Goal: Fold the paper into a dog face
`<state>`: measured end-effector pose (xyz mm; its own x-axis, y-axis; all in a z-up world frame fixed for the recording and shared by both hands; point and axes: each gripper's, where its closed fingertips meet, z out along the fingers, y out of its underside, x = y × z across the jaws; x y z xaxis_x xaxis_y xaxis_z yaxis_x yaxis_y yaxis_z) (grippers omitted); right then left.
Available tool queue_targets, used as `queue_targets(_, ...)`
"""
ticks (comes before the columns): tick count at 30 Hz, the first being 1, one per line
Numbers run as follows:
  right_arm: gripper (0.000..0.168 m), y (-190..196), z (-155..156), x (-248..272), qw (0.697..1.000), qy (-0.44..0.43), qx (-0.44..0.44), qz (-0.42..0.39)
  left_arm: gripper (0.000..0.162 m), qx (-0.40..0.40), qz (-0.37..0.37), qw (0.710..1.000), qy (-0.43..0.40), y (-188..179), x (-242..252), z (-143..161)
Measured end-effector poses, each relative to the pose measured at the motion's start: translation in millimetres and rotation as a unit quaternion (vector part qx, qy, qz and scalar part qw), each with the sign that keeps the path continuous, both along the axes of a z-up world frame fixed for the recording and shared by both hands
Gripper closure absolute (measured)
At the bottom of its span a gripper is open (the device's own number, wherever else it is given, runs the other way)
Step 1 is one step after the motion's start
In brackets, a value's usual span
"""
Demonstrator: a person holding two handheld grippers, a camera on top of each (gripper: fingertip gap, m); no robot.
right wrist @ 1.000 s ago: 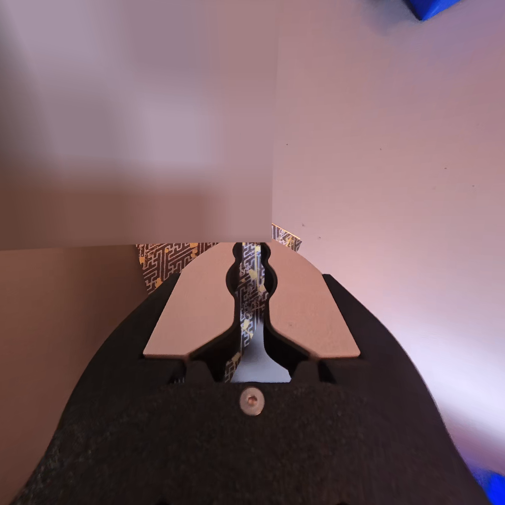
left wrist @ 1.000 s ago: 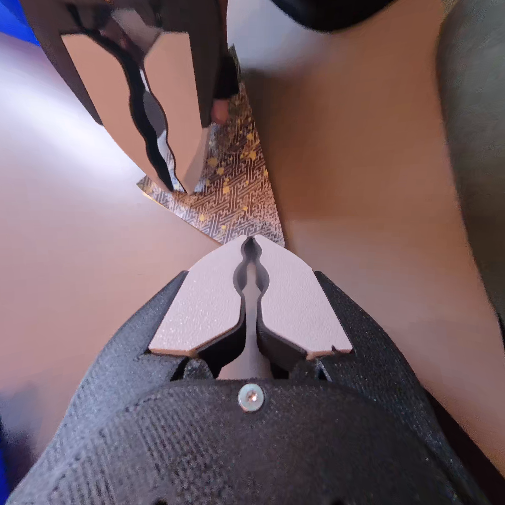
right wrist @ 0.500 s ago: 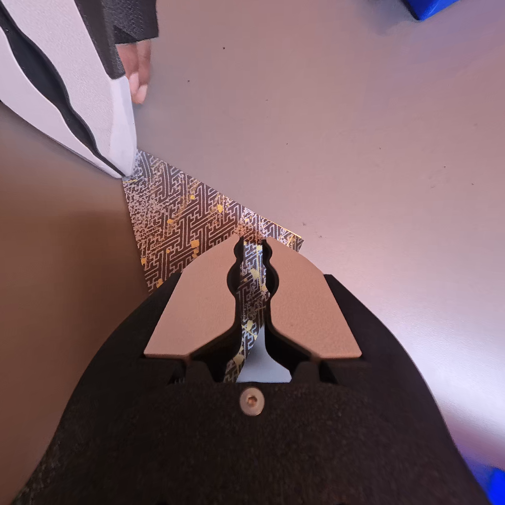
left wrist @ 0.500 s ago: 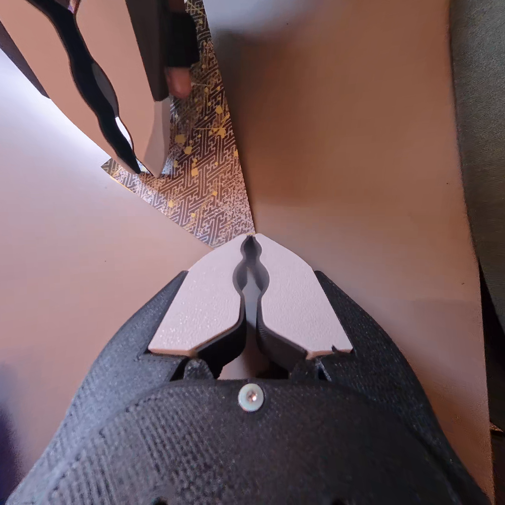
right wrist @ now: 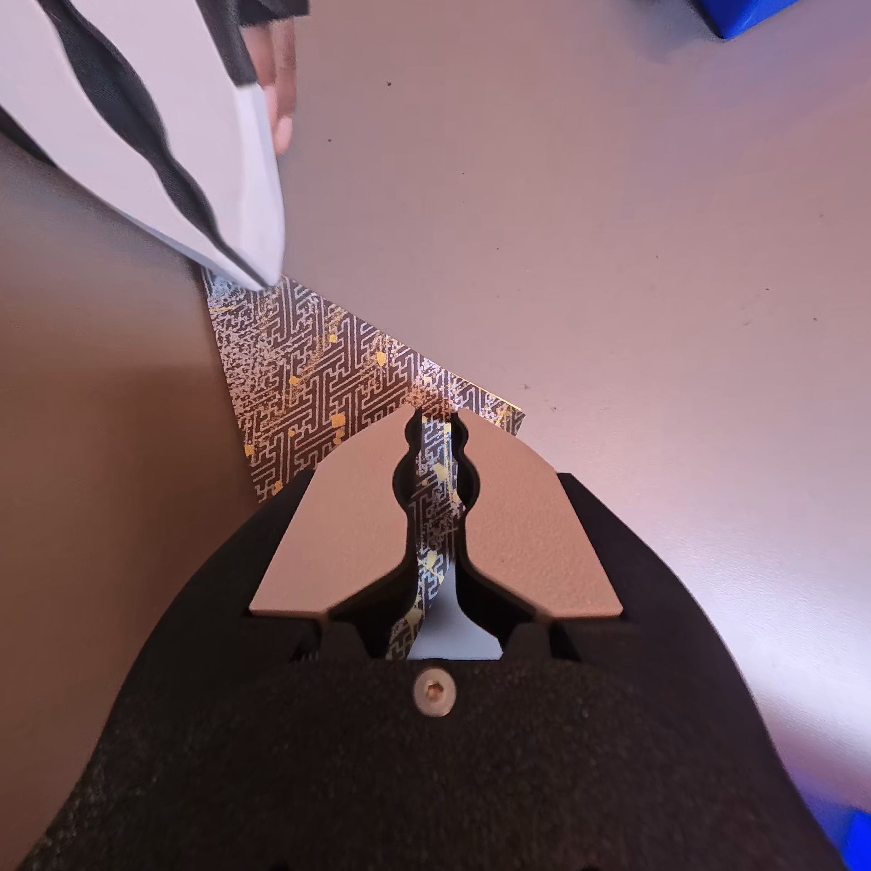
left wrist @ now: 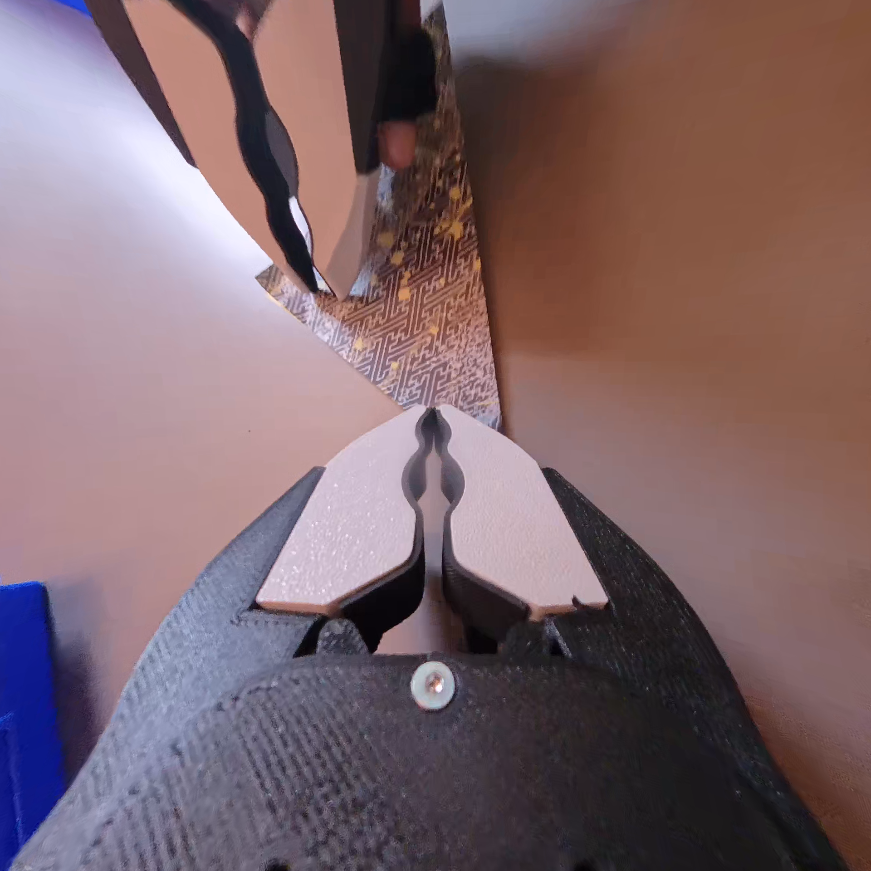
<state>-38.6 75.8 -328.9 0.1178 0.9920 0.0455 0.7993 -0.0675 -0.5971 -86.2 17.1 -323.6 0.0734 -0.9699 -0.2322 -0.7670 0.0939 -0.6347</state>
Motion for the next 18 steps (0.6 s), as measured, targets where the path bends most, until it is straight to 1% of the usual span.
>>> queue_targets(1,0.157,0,0,0,1.000,0.001,0.000,0.000,0.162,-0.004,-0.008,1.000,0.011,-1,-1,-4)
queue_targets(5,0.157,0,0,0,1.000,0.002,0.000,0.000,0.162,-0.014,-0.022,1.000,0.014,-9,-3,-4)
queue_targets(18,0.157,0,0,0,1.000,0.008,-0.002,0.000,0.162,-0.038,-0.020,0.999,0.012,-26,-12,-5)
